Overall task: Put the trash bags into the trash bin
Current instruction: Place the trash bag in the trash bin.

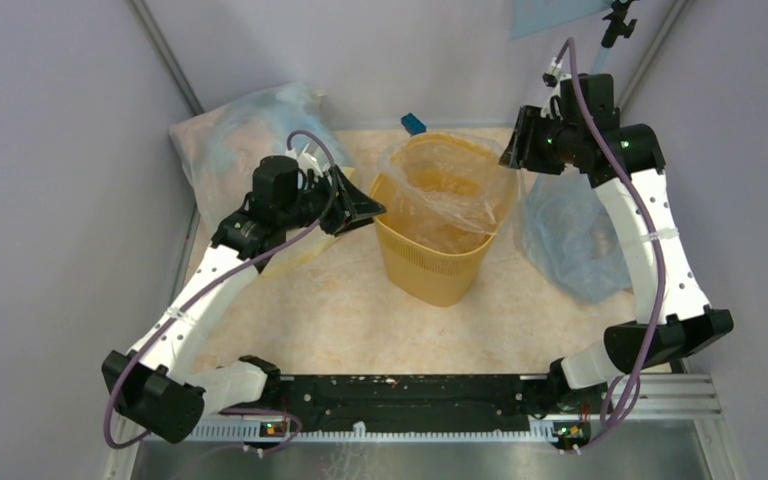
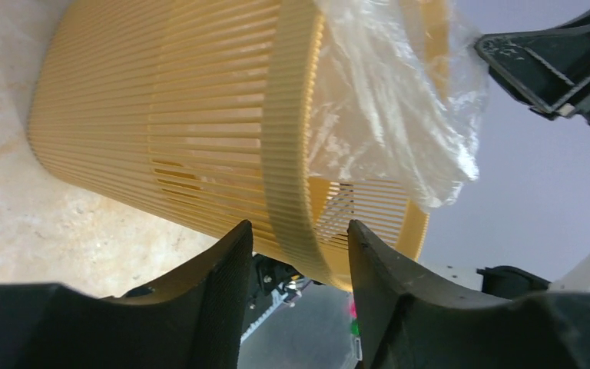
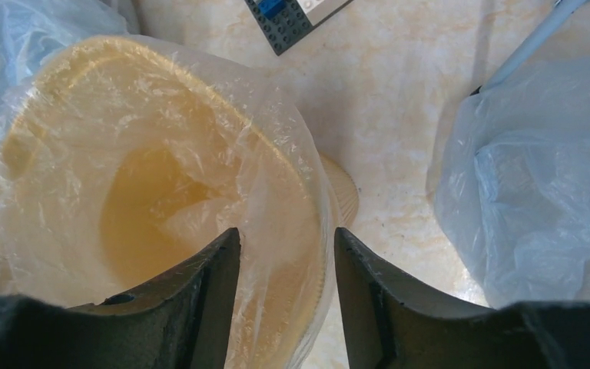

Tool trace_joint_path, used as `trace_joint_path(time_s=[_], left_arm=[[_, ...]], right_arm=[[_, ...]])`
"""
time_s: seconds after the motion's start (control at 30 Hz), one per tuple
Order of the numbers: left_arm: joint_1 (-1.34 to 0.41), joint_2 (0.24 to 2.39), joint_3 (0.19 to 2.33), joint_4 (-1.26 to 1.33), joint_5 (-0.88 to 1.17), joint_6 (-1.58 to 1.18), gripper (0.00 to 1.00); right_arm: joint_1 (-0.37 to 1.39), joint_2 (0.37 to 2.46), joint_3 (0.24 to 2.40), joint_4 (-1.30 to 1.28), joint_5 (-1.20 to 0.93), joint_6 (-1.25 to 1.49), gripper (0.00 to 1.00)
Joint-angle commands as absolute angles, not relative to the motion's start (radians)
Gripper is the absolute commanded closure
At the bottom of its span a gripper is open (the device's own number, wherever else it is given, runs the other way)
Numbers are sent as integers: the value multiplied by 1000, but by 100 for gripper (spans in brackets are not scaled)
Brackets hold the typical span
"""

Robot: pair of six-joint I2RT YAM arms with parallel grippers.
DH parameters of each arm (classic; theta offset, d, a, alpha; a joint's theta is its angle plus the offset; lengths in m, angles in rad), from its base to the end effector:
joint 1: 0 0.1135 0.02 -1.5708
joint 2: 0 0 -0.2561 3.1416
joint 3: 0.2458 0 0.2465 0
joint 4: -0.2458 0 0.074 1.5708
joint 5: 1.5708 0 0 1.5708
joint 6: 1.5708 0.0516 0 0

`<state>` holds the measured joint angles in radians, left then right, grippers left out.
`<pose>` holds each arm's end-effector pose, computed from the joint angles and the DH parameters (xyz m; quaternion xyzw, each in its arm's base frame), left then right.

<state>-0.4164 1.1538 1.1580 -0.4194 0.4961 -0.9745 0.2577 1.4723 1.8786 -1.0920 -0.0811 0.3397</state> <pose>0.2318 -0.1294 0.3605 -0.0948 0.8176 -0.4971 0.2747 0.2772 0.0774 0.4385 0.0197 0.9029 0.1609 0.3982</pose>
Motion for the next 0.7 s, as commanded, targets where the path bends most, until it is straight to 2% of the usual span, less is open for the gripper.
trace_joint_path(time_s=[0.0, 0.23, 0.47, 0.5, 0.6, 0.67], left_arm=[[-422, 1174, 1155, -380, 468, -958, 49], [-422, 1259, 1199, -326, 456, -913, 64], [-420, 1379, 1299, -264, 396, -821, 83], [-420, 1399, 1319, -255, 385, -800, 84], [-414, 1480, 1382, -224, 385, -739, 85], [-406, 1541, 1435, -215, 406, -711, 83]], right_arm=[[248, 1446, 1869, -1098, -79, 312, 54], [247, 1382, 1719, -1094, -123, 345, 62], [248, 1268, 1573, -1065, -200, 401, 65], [247, 1257, 1563, -1065, -218, 410, 63], [250, 1240, 1543, -1060, -262, 427, 49], [251, 1235, 1545, -1061, -275, 428, 32]])
